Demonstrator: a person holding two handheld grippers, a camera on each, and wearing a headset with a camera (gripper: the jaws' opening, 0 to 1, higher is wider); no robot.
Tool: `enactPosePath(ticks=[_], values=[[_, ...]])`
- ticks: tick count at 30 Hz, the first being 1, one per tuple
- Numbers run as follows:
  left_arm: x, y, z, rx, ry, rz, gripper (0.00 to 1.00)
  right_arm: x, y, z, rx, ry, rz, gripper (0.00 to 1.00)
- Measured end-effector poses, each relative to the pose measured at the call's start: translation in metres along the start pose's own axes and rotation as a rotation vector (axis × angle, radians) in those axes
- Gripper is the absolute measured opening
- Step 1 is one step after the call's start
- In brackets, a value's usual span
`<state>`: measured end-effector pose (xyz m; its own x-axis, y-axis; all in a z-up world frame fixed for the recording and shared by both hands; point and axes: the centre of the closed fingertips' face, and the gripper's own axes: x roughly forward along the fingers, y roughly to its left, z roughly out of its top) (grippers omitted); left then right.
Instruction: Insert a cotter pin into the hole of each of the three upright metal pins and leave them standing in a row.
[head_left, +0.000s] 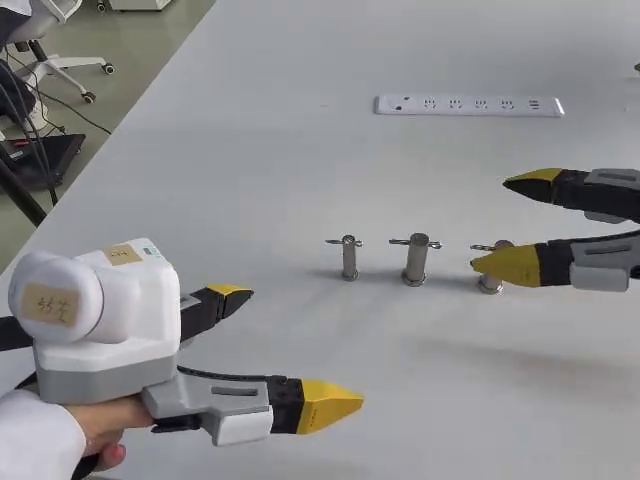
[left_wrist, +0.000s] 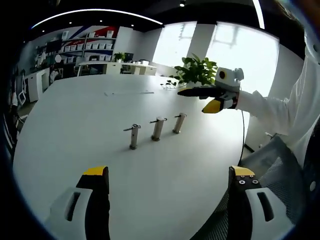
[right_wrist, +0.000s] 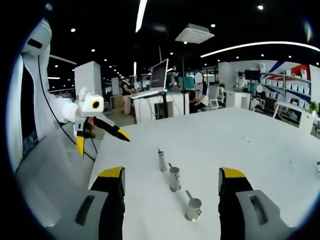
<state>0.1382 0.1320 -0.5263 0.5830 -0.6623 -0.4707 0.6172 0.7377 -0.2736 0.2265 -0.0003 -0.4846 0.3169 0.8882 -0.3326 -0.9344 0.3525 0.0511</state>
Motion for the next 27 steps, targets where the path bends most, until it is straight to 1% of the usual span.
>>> enactPosePath(ticks=[3, 6, 8, 9, 11, 12, 15, 16, 17, 18, 19, 23, 27], values=[[-0.001, -0.002, 0.004, 0.006, -0.010, -0.004, 0.99, -0.010, 0.011, 0.003, 0.024, -0.015, -0.041, 0.84], [-0.003, -0.004, 0.006, 0.013, -0.017, -0.007, 0.99, -0.023, 0.019, 0.002, 0.049, -0.021, -0.081, 0.84], [-0.005, -0.005, 0.007, 0.020, -0.023, -0.002, 0.99, -0.032, 0.021, 0.000, 0.085, -0.032, -0.119, 0.87], [-0.006, -0.006, 0.007, 0.017, -0.026, -0.002, 0.99, -0.038, 0.021, -0.001, 0.118, -0.042, -0.141, 0.89], [-0.008, -0.007, 0.007, 0.012, -0.031, -0.005, 0.99, -0.050, 0.019, -0.005, 0.164, -0.044, -0.185, 0.91], [-0.009, -0.009, 0.006, 0.011, -0.031, -0.005, 0.99, -0.054, 0.019, -0.005, 0.165, -0.048, -0.194, 0.93], [-0.011, -0.009, 0.004, 0.011, -0.032, 0.005, 0.99, -0.067, 0.022, -0.010, 0.198, -0.046, -0.232, 0.95], [-0.012, -0.009, 0.004, 0.008, -0.035, 0.008, 0.99, -0.070, 0.019, -0.013, 0.226, -0.045, -0.268, 0.96], [-0.012, -0.009, 0.005, 0.006, -0.039, 0.010, 0.99, -0.074, 0.019, -0.017, 0.249, -0.041, -0.285, 0.97], [-0.013, -0.010, 0.005, 0.005, -0.043, 0.011, 0.99, -0.076, 0.021, -0.018, 0.252, -0.039, -0.280, 0.97], [-0.013, -0.010, 0.006, 0.006, -0.047, 0.013, 0.99, -0.080, 0.022, -0.020, 0.269, -0.044, -0.297, 0.97], [-0.017, -0.013, 0.008, 0.017, -0.063, 0.020, 0.99, -0.088, 0.030, -0.026, 0.297, -0.044, -0.326, 0.97], [-0.020, -0.012, 0.004, 0.006, -0.064, 0.033, 0.99, -0.093, 0.040, -0.033, 0.327, -0.042, -0.357, 0.97]])
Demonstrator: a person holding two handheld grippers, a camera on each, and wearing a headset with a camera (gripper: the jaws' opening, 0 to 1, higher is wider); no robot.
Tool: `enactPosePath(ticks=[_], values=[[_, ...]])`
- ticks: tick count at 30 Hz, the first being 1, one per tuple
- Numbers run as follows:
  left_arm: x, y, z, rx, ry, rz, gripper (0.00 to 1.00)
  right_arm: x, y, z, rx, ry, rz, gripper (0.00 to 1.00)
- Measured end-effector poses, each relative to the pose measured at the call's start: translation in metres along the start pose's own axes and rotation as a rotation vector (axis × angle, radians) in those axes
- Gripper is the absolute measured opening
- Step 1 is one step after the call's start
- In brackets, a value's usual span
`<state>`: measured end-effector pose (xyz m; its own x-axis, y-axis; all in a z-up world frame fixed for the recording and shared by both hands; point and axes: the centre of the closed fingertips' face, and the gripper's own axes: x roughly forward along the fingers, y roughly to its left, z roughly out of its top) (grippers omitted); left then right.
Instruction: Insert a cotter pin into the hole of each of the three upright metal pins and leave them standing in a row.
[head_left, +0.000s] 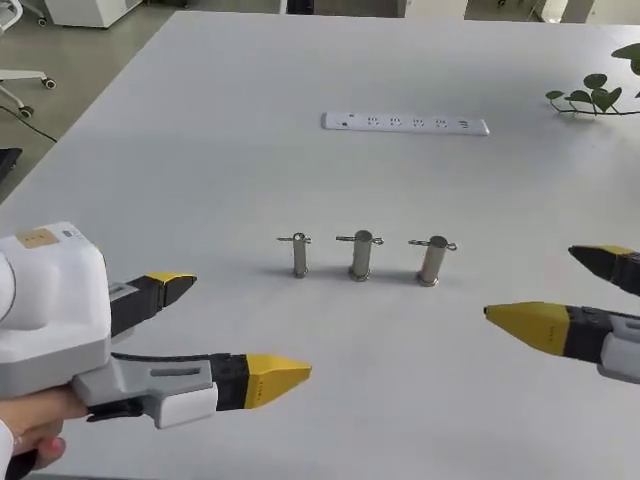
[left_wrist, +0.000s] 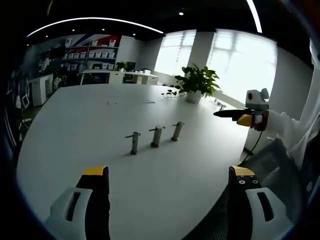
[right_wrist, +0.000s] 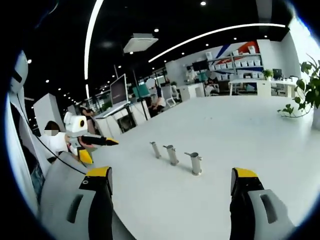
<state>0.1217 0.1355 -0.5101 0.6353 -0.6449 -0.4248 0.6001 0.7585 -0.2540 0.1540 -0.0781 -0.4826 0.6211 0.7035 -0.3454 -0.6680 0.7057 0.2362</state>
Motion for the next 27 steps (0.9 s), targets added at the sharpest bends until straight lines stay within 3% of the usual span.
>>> enactPosePath(ticks=[6, 11, 13, 18, 22, 27], values=[[-0.008, 0.002, -0.010, -0.020, 0.012, 0.021, 0.99, -0.005, 0.009, -0.018, 0.032, 0.047, -0.032, 0.97], [-0.012, 0.002, -0.012, -0.036, 0.015, 0.027, 0.99, -0.007, 0.014, -0.023, 0.055, 0.059, -0.057, 0.97], [-0.012, 0.001, -0.017, -0.044, 0.046, 0.015, 0.99, -0.007, 0.014, -0.027, 0.056, 0.073, -0.072, 0.96], [-0.014, -0.001, -0.026, -0.003, 0.080, 0.011, 0.99, -0.007, 0.021, -0.033, 0.065, 0.098, -0.078, 0.96], [-0.015, 0.000, -0.027, 0.044, 0.101, 0.030, 0.98, -0.011, 0.026, -0.029, 0.071, 0.091, -0.086, 0.96], [-0.018, -0.005, -0.022, 0.046, 0.082, 0.015, 0.98, -0.017, 0.028, -0.026, 0.056, 0.100, -0.096, 0.96]])
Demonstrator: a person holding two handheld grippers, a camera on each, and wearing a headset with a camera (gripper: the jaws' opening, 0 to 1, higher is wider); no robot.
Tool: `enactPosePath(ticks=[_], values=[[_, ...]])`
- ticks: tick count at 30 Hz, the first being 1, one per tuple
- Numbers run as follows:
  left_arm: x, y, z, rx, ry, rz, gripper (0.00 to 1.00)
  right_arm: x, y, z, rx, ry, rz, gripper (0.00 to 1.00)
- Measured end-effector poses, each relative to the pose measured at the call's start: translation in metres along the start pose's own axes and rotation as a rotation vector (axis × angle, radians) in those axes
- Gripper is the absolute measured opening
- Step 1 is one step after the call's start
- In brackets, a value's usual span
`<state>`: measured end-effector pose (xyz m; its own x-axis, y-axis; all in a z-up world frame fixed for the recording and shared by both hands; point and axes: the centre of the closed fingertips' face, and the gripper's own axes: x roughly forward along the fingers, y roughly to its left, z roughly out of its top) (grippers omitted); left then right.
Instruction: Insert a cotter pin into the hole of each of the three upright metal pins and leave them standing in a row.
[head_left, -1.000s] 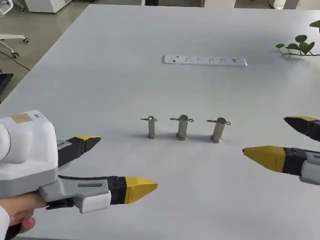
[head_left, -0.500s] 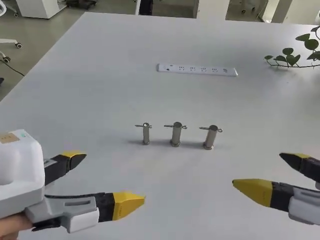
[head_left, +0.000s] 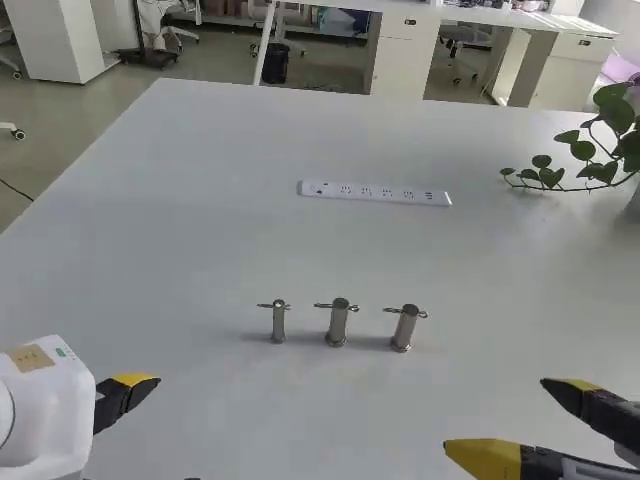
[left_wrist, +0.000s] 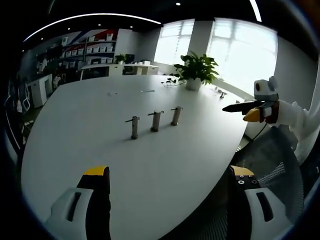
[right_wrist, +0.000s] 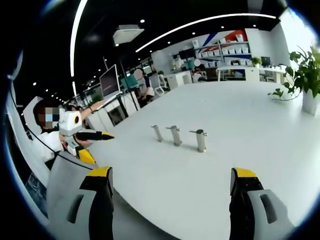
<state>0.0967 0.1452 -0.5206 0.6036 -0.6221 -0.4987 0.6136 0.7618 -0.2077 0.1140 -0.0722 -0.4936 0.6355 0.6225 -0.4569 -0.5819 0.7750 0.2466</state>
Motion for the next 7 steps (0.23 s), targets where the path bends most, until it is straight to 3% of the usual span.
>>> enactPosePath(ticks=[7], values=[[-0.0086, 0.0000, 0.0068, -0.004, -0.024, -0.001, 0.99, -0.0063, 0.0065, 0.0057, -0.025, 0.010, -0.016, 0.96]])
